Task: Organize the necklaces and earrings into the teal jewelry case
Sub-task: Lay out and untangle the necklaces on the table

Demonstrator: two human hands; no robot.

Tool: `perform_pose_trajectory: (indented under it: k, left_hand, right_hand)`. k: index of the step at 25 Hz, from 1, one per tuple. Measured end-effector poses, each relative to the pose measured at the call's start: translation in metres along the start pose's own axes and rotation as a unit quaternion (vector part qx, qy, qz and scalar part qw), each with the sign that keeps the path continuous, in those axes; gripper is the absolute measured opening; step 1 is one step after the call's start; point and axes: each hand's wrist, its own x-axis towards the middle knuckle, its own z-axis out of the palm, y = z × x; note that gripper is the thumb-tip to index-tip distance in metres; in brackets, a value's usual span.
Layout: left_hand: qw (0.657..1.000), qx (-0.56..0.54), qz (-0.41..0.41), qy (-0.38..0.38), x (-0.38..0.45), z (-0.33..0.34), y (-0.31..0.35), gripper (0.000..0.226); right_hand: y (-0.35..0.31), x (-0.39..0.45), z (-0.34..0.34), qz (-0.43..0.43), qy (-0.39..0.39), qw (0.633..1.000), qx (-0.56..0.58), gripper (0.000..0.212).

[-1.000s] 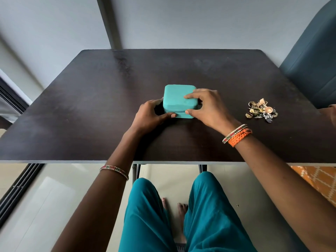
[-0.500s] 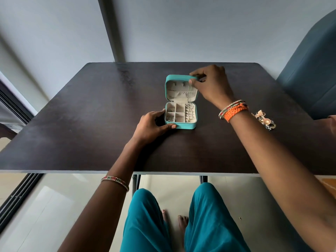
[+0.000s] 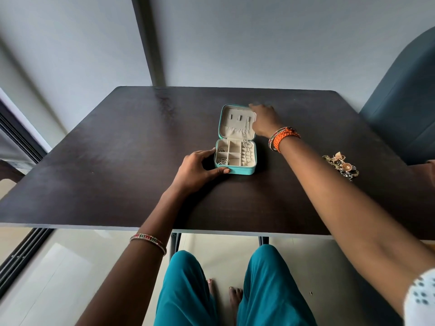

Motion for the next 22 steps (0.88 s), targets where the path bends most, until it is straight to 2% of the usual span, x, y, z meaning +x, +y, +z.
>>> perform_pose_trajectory:
  k: [3, 6, 10, 12, 13, 14, 16, 18, 22]
  left_hand:
    - [1.0, 0.008, -0.007, -0.003, 0.0, 0.0, -0.002, 0.072]
    - [1.0, 0.01, -0.004, -0.003, 0.001, 0.001, -0.003, 0.071]
    - [1.0, 0.015, -0.013, -0.006, 0.002, 0.001, -0.006, 0.079]
    - [1.0, 0.012, -0.011, -0.005, 0.001, 0.001, -0.006, 0.077]
    - [1.0, 0.014, -0.01, -0.002, 0.001, 0.001, -0.005, 0.075]
    - [1.0, 0.013, -0.008, 0.002, 0.001, 0.001, -0.004, 0.074]
    - [1.0, 0.006, -0.006, 0.007, 0.0, 0.0, -0.001, 0.07]
    - [1.0, 0.001, 0.001, 0.009, 0.0, -0.001, 0.001, 0.065]
    - [1.0, 0.007, 0.005, 0.008, -0.002, -0.002, 0.002, 0.061]
  right_hand:
    - [0.0, -0.001, -0.002, 0.001, -0.061, 0.998, -0.032, 0.047]
    - [0.002, -0.005, 0.003, 0.009, -0.088, 0.995, -0.046, 0.05]
    - [0.003, -0.002, 0.005, 0.002, -0.141, 0.987, -0.08, 0.064]
    - [-0.009, -0.011, -0.007, -0.022, -0.136, 0.984, -0.111, 0.073]
    - [-0.017, -0.016, -0.015, -0.043, -0.107, 0.987, -0.112, 0.075]
    - [-0.028, -0.023, -0.024, -0.068, -0.073, 0.989, -0.107, 0.071]
    - [-0.046, -0.041, -0.036, -0.121, -0.044, 0.986, -0.107, 0.046]
    - [-0.052, -0.05, -0.032, -0.139, -0.056, 0.979, -0.135, 0.026]
    - [-0.052, -0.048, 0.001, -0.128, -0.079, 0.977, -0.149, 0.013]
